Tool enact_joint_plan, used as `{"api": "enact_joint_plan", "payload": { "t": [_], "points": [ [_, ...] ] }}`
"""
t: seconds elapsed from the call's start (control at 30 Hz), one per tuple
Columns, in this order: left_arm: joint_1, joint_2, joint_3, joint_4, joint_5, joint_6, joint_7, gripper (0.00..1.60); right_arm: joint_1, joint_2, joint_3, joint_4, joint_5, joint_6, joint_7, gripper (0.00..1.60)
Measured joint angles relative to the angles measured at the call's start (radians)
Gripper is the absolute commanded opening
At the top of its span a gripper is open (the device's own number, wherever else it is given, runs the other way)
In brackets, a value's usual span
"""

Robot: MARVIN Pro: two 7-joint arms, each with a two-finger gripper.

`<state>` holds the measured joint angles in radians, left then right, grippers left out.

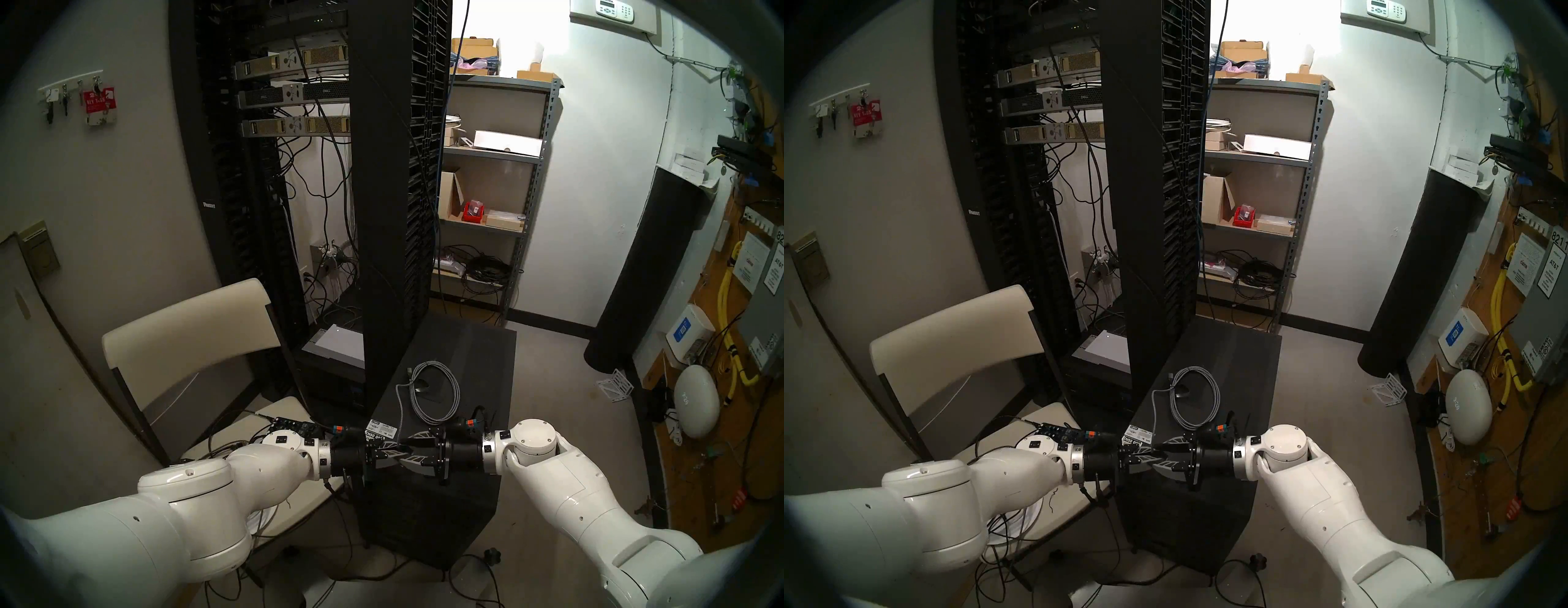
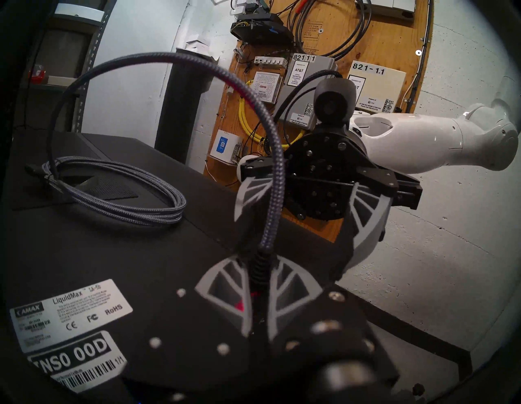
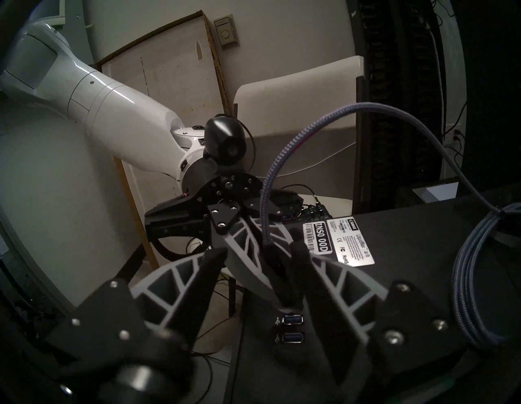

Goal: Insert the cable into the workstation's USB slot

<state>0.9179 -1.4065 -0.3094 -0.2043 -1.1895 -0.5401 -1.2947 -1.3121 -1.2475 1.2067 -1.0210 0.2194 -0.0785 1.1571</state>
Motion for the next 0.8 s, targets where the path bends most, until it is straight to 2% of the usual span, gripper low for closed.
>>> {"api": "enact_joint_plan", "payload": {
  "t": [0.07, 0.13, 0.23, 0.33, 0.5, 0.57, 0.8],
  "points": [
    [0.000, -0.002, 0.000, 0.004, 0.001, -0.002, 0.002, 0.00, -0.002, 0.000, 0.003, -0.007, 0.000, 0.000, 0.000, 1.11],
    [0.000, -0.003, 0.000, 0.007, 0.001, -0.004, 0.003, 0.00, -0.003, 0.001, 0.005, -0.013, 0.001, 0.000, 0.002, 0.93],
    [0.000, -0.005, 0.000, 0.011, 0.001, -0.005, 0.005, 0.00, -0.005, 0.002, 0.007, -0.019, 0.001, 0.001, 0.006, 0.90],
    [0.000, -0.007, 0.000, 0.013, 0.001, -0.006, 0.006, 0.00, -0.005, 0.002, 0.008, -0.020, 0.001, 0.003, 0.013, 0.80],
    [0.000, -0.009, 0.000, 0.017, 0.001, -0.008, 0.007, 0.00, -0.004, 0.001, 0.004, -0.014, -0.003, 0.015, 0.021, 0.87],
    [0.000, -0.009, 0.000, 0.018, 0.001, -0.008, 0.007, 0.00, -0.004, 0.000, 0.002, -0.010, -0.005, 0.017, 0.023, 0.80],
    [-0.001, -0.010, 0.000, 0.016, 0.002, -0.010, 0.008, 0.00, -0.002, -0.004, -0.009, 0.003, -0.010, 0.019, 0.029, 0.78]
  ]
}}
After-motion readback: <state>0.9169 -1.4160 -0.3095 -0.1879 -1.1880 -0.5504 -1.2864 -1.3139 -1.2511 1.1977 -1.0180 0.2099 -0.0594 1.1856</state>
